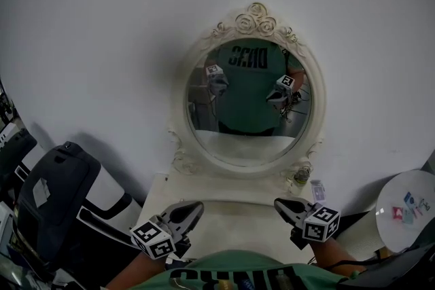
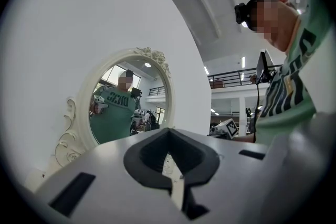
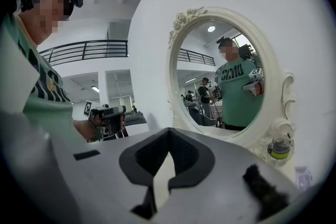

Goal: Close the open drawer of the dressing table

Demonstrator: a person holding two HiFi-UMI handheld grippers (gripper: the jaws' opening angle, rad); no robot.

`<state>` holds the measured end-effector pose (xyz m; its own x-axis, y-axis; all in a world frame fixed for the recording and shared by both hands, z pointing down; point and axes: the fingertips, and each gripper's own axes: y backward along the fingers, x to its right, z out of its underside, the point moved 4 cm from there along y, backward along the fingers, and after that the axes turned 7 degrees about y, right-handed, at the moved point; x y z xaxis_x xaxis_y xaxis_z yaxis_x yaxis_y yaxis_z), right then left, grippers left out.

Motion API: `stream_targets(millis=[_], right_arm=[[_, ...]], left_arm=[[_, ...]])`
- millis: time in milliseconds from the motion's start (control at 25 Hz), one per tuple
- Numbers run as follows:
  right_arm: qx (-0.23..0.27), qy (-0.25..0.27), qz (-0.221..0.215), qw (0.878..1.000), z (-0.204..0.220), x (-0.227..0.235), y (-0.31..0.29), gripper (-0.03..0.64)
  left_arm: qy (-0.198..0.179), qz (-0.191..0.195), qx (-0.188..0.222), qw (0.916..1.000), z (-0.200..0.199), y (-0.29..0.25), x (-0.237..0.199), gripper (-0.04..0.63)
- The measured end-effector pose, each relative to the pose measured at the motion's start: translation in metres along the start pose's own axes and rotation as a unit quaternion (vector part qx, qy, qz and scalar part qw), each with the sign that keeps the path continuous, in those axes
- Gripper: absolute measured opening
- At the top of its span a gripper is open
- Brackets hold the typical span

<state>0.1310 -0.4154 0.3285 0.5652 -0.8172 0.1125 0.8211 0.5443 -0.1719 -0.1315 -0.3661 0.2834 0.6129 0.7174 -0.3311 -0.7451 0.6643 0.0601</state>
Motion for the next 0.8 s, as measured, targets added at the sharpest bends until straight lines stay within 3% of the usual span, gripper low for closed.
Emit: stream_targets(millis=[560,800], right_arm=[[-0.003,-0.002,0.011,1.0,0.011,-0.002,-0.002,0.011],[-0.002,0.007,0.01,1.0,0.008,-0.003,-0.001,0.011]], left_arm=[[0.02,0.0,0.017,0.9996,0.015,0.002,-0.008,-0.002],[0.01,0.008,0.017,0.9998,0.017,0.0,-0.004,-0.002]])
